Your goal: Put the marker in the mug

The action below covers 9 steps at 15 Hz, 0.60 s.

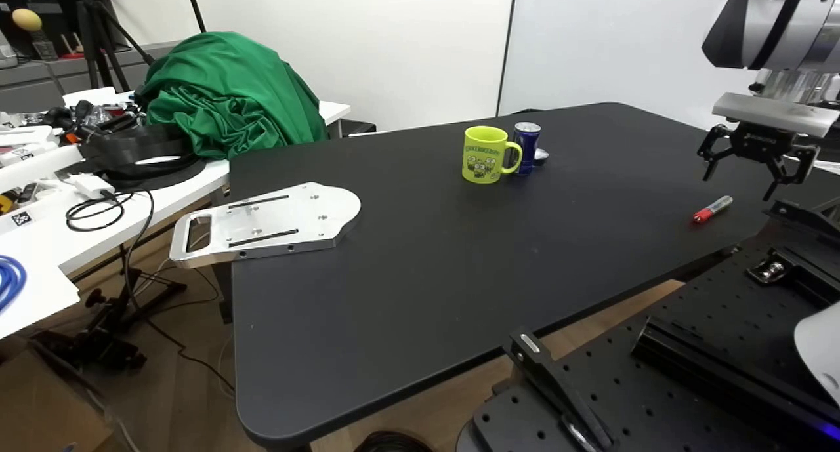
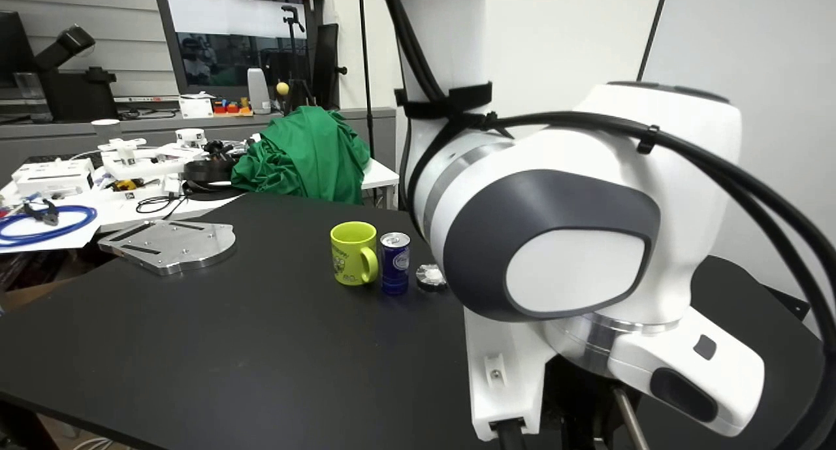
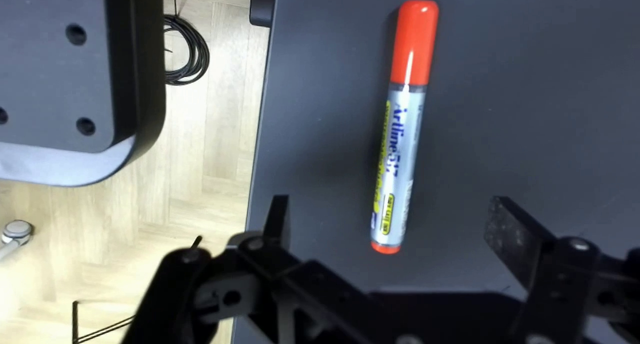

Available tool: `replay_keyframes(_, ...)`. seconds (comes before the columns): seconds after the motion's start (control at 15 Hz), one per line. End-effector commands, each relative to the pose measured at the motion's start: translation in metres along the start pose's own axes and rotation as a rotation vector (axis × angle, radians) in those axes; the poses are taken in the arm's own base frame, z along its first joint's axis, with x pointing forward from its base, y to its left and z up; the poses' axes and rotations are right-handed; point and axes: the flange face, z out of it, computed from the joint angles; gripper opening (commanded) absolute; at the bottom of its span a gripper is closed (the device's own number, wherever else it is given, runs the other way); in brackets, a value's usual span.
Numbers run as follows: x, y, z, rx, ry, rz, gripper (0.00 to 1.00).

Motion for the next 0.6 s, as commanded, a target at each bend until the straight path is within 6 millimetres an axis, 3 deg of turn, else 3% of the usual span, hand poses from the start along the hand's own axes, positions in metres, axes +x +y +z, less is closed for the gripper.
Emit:
replay_keyframes(0.0,0.008,-0.001,0.024,-0.003,-0.003,-0.004,1.00)
replay_keyframes(0.33,0.009,-0.001,0.047,-0.025,0.000,-0.019,1.00)
replay_keyframes(0.4,0.008,-0.001,0.050,-0.027,0.011,-0.017,0.75)
replay_keyframes(0.53,0.008,-0.002,0.056,-0.034,0.023,-0.018,0.67)
